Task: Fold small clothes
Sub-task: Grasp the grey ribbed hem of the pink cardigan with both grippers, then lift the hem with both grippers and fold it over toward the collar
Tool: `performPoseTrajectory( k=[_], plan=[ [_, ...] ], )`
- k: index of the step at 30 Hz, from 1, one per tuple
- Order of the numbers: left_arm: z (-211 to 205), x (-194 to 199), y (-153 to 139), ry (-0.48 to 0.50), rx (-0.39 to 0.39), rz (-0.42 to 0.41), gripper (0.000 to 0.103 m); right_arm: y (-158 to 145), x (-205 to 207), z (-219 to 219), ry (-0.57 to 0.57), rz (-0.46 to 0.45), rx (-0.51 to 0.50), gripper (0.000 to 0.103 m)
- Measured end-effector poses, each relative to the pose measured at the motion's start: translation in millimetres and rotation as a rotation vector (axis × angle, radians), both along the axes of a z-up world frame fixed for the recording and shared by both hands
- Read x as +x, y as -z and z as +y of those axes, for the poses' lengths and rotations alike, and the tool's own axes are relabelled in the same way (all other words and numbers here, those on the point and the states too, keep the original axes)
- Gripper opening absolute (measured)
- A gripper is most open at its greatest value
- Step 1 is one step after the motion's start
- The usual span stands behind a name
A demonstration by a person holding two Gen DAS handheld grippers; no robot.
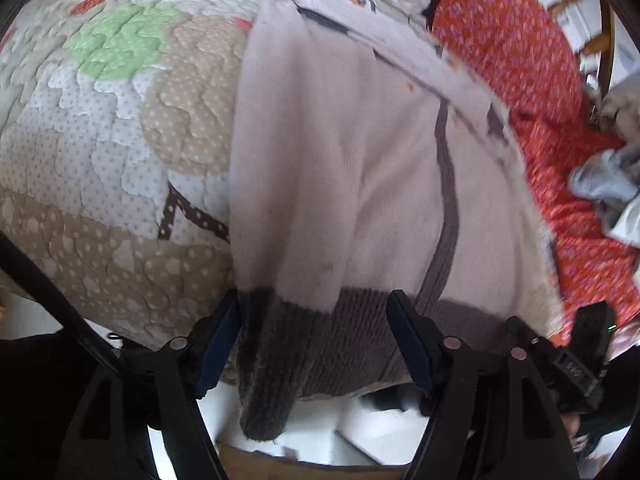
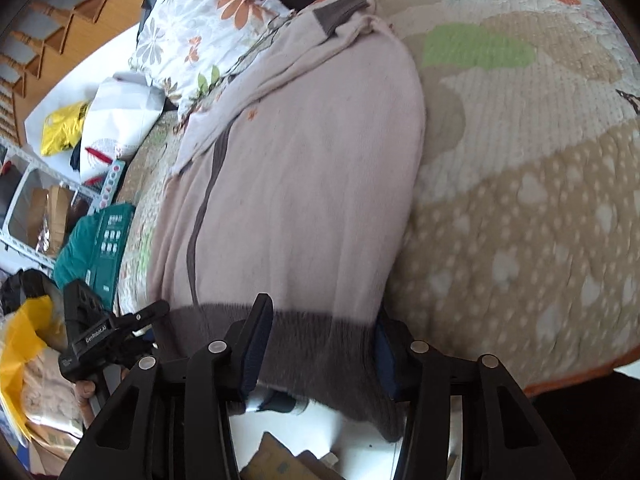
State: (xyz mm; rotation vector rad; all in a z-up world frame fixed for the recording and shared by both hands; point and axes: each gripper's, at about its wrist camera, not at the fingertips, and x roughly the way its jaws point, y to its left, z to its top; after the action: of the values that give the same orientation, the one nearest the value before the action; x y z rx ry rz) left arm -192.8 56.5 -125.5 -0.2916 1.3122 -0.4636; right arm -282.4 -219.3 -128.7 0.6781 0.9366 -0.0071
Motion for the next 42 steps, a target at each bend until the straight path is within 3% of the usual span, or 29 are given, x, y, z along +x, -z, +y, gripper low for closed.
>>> performPoseTrajectory(
  k=[1,2,3,4,5,12,16,20,26,30,33,37,42],
  plan=[
    [-3,-2,0,0.004,0.045,-0.01,0.056,0,0,4,-0.007,0.007,-0.019,0.045],
    [-5,-5,0,0.002,0.088,-0.024,0.034,0,0,8,-0.022,0.016,-0.043,0.041],
    [-4,-6,-2,-0.002,0.111,-0.035,0.027,1,1,12,-0.032,0.026,-0.063,0.027],
    [-1,-8,-4,-0.014,0.075,-0.034,0.012,2,0,15,-0.032,0.034,-0.093,0.019],
    [4,-9,-8,-0.029,0.037,-0.032,0.012,1,0,17,-0.038,0.034,-0.105,0.009],
    [23,-40,-49,-0.071,-0.047,-0.125,0.011,-22,-36,-3,0.034,-0.045,-0.025,0.007],
    [10,-47,-54,-0.057,0.011,-0.135,0.01,-27,-64,-13,0.058,-0.043,0.01,0.007],
    [10,-38,-64,-0.06,0.01,-0.143,0.01,-40,-55,-8,0.024,-0.073,0.018,0.007],
    [8,17,-95,-0.1,-0.009,-0.18,0.01,-86,-4,-8,-0.047,-0.181,-0.021,0.007],
    [-10,71,-113,-0.134,0.012,-0.25,0.01,-114,45,-18,-0.042,-0.229,-0.075,0.007],
    [-24,117,-115,-0.154,0.036,-0.258,0.01,-127,86,-32,-0.02,-0.241,-0.082,0.007],
    [-47,177,-102,-0.163,0.082,-0.237,0.01,-128,145,-52,0.027,-0.217,-0.072,0.007],
    [-70,233,-76,-0.15,0.109,-0.204,0.011,-106,213,-75,0.074,-0.141,-0.092,0.007]
  ],
)
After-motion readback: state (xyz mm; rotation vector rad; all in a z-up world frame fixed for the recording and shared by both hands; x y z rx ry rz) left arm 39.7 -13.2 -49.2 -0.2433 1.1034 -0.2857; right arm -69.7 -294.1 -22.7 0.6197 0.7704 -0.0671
